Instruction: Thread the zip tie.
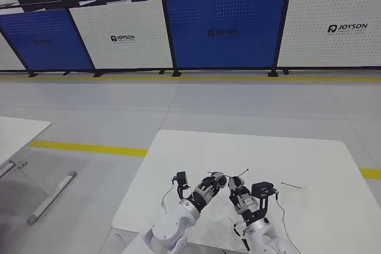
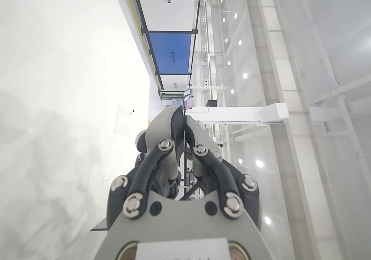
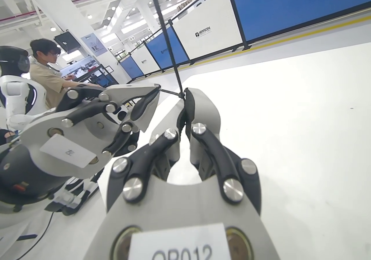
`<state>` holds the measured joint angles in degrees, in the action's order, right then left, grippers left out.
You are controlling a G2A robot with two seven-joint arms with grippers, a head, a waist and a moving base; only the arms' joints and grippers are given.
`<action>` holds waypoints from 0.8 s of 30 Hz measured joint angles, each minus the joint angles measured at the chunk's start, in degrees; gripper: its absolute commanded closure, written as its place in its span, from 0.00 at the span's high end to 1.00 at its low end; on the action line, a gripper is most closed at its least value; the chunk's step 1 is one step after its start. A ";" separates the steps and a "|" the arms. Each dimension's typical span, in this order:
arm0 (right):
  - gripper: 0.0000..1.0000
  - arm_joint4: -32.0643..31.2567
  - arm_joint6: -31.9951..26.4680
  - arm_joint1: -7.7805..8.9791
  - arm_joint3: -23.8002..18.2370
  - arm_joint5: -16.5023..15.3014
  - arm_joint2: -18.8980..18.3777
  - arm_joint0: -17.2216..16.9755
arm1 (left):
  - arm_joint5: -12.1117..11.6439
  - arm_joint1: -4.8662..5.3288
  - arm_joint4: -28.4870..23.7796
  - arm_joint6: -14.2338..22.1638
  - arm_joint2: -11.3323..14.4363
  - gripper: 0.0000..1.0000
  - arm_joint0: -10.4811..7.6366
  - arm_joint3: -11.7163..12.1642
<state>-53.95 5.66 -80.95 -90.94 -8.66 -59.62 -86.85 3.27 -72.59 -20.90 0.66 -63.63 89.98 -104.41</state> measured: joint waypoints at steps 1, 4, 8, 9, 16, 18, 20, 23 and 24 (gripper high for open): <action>0.00 0.06 0.03 0.00 0.04 0.05 -0.01 0.02 | 0.03 0.00 0.06 0.04 0.00 0.00 0.00 -0.01; 0.00 0.30 0.14 0.00 0.14 0.29 -0.06 0.05 | 0.05 0.00 0.10 0.09 0.00 0.00 -0.01 -0.03; 0.00 0.16 0.10 0.00 0.32 0.56 -0.02 0.17 | -0.29 -0.01 0.00 0.17 -0.04 0.00 0.04 -0.19; 0.00 0.07 0.09 0.01 0.34 0.61 0.02 0.18 | -0.36 -0.01 -0.02 0.17 -0.06 0.00 0.07 -0.21; 0.00 -0.45 -0.25 0.02 0.62 0.70 0.40 0.43 | -1.94 -0.03 -0.64 0.75 -0.27 0.00 0.37 -0.61; 0.00 -0.48 -0.27 0.02 0.66 0.70 0.45 0.47 | -2.20 -0.01 -0.66 0.91 -0.32 0.00 0.52 -0.80; 0.00 -0.53 -0.27 0.03 0.67 0.66 0.49 0.48 | -2.51 0.01 -0.71 1.18 -0.38 0.00 0.61 -0.91; 0.00 -0.72 -0.25 0.08 0.65 0.33 0.55 0.44 | -3.14 0.02 -0.97 1.65 -0.49 0.00 0.66 -0.97; 0.00 -0.80 -0.26 0.10 0.65 0.17 0.56 0.43 | -3.33 0.02 -1.14 1.79 -0.53 0.00 0.68 -0.99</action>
<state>-54.76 5.40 -80.85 -90.29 -8.49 -59.06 -86.42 -0.06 -72.57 -22.04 2.45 -64.16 90.66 -105.40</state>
